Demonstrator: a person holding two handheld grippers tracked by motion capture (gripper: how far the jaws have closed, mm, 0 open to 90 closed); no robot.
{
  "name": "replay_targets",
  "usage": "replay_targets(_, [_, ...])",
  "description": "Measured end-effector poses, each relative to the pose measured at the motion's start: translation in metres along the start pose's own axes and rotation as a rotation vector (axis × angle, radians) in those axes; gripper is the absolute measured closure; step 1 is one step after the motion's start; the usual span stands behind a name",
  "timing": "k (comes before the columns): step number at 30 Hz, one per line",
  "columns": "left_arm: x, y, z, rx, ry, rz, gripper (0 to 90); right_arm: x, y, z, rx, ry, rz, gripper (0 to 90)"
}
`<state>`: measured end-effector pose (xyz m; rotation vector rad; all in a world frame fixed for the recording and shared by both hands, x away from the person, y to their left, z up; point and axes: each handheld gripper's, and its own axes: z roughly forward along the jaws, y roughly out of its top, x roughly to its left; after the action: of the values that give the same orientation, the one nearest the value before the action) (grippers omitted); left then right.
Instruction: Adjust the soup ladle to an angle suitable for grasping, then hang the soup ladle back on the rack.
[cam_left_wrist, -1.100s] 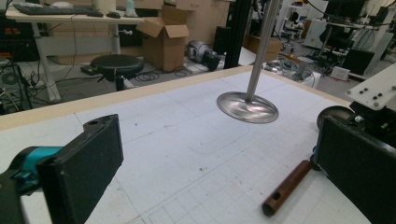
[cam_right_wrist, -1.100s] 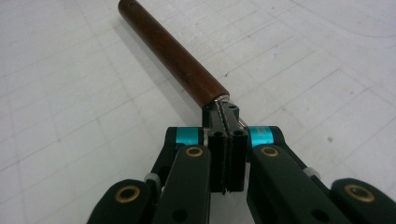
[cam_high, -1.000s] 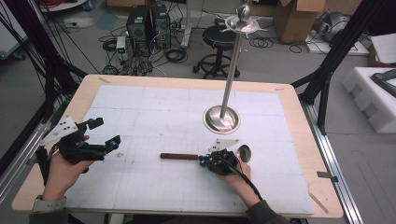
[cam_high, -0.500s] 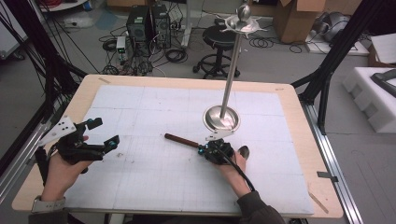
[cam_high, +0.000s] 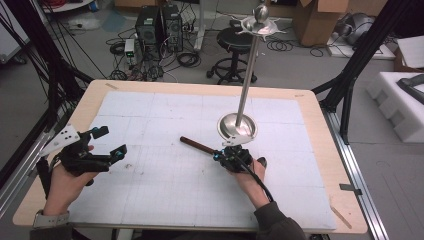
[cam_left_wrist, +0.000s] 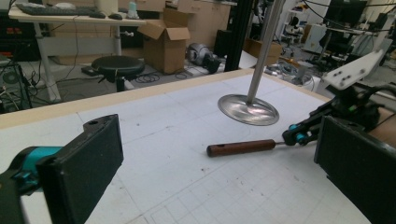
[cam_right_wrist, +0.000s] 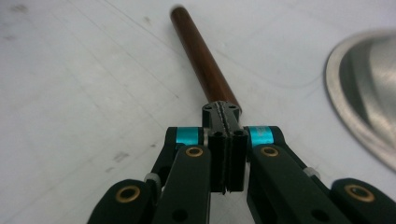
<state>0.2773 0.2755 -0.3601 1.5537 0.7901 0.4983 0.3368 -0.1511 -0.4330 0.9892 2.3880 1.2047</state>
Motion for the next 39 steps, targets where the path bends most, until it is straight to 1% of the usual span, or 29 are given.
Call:
replay_targets(1, [0.000,0.000,0.000,-0.004,0.001,-0.001,1.8,-0.004,0.007,-0.011,-0.021,0.037,0.010,90.0])
replay_targets(2, [0.000,0.000,0.000,-0.004,0.001,-0.001,1.8,-0.004,0.007,-0.011,-0.021,0.037,0.010,90.0])
replay_targets(3, [0.000,0.000,-0.001,-0.007,-0.001,-0.003,1.8,-0.010,0.014,-0.023,-0.060,0.065,-0.003,89.7])
replay_targets(4, [0.000,0.000,-0.001,-0.006,0.000,-0.003,1.8,-0.010,0.014,-0.023,-0.060,0.065,-0.003,89.7])
replay_targets(5, [0.001,0.000,-0.001,-0.004,0.002,-0.002,1.8,-0.014,0.016,-0.026,-0.064,0.093,0.001,89.2])
replay_targets(6, [0.001,0.000,0.000,-0.004,0.002,-0.007,1.8,-0.023,0.023,-0.034,-0.062,0.149,-0.025,80.8])
replay_targets(7, [0.001,0.000,0.000,-0.004,0.002,-0.007,1.8,-0.023,0.023,-0.034,-0.062,0.149,-0.025,80.8])
replay_targets(8, [0.001,-0.001,0.000,-0.003,0.002,-0.007,1.8,-0.026,0.025,-0.035,-0.059,0.176,-0.047,75.5])
replay_targets(9, [0.002,-0.001,0.000,-0.002,0.004,-0.008,1.8,-0.033,0.031,-0.039,-0.020,0.196,-0.099,62.3])
replay_targets(10, [0.002,-0.001,0.000,-0.002,0.004,-0.008,1.8,-0.033,0.031,-0.039,-0.020,0.196,-0.099,62.3])
replay_targets(12, [0.003,-0.001,0.000,-0.002,0.003,-0.006,1.8,-0.035,0.035,-0.044,-0.017,0.158,-0.143,55.1])
replay_targets(13, [0.003,-0.001,0.000,-0.004,0.003,-0.009,1.8,-0.039,0.039,-0.050,-0.020,0.126,-0.173,46.6])
replay_targets(14, [0.003,-0.001,0.000,-0.006,0.004,-0.009,1.8,-0.039,0.039,-0.050,-0.020,0.126,-0.173,46.6])
replay_targets(15, [0.004,0.000,0.000,-0.005,0.003,-0.011,1.8,-0.044,0.044,-0.054,0.001,0.136,-0.217,39.9])
replay_targets(17, [0.005,0.000,0.001,-0.007,0.002,-0.012,1.8,-0.045,0.045,-0.055,0.010,0.148,-0.218,38.7])
replay_targets(19, [0.006,-0.001,0.003,-0.003,-0.003,-0.016,1.8,-0.050,0.051,-0.057,0.071,0.206,-0.253,15.2])
replay_targets(20, [0.006,-0.001,0.003,-0.003,-0.003,-0.016,1.8,-0.050,0.051,-0.057,0.071,0.206,-0.253,15.2])
replay_targets(21, [0.007,-0.001,0.004,-0.006,-0.003,-0.020,1.8,-0.050,0.055,-0.058,0.119,0.189,-0.286,6.4])
replay_targets(22, [0.007,-0.001,0.004,-0.006,-0.003,-0.020,1.8,-0.050,0.055,-0.058,0.119,0.189,-0.286,6.4])
replay_targets(23, [0.007,-0.001,0.005,-0.008,-0.005,-0.021,1.8,-0.051,0.058,-0.055,0.180,0.198,-0.276,0.0])
replay_targets(25, [0.008,-0.001,0.005,-0.005,-0.007,-0.020,1.8,-0.051,0.058,-0.054,0.192,0.199,-0.282,0.0])
replay_targets(26, [0.007,0.000,0.005,-0.004,-0.007,-0.018,1.8,-0.050,0.059,-0.049,0.222,0.180,-0.315,0.0])
replay_targets(27, [0.007,0.000,0.005,-0.005,-0.007,-0.018,1.8,-0.050,0.059,-0.049,0.222,0.180,-0.315,0.0])
replay_targets(28, [0.007,0.000,0.005,-0.009,-0.007,-0.020,1.8,-0.050,0.059,-0.044,0.271,0.192,-0.319,0.0])
replay_targets(29, [0.007,0.000,0.005,-0.009,-0.007,-0.018,1.8,-0.050,0.058,-0.041,0.286,0.176,-0.341,0.0])
replay_targets(30, [0.007,0.000,0.004,-0.009,-0.005,-0.019,1.8,-0.050,0.058,-0.038,0.303,0.175,-0.341,0.0])
replay_targets(32, [0.006,0.001,0.004,-0.013,-0.006,-0.019,1.8,-0.050,0.056,-0.032,0.357,0.197,-0.329,0.0])
replay_targets(35, [0.006,0.001,0.004,-0.005,-0.005,-0.013,1.8,-0.047,0.054,-0.024,0.419,0.189,-0.370,2.6])
replay_targets(39, [0.005,-0.001,0.005,-0.002,-0.005,-0.017,1.8,-0.044,0.052,-0.015,0.462,0.181,-0.391,5.2])
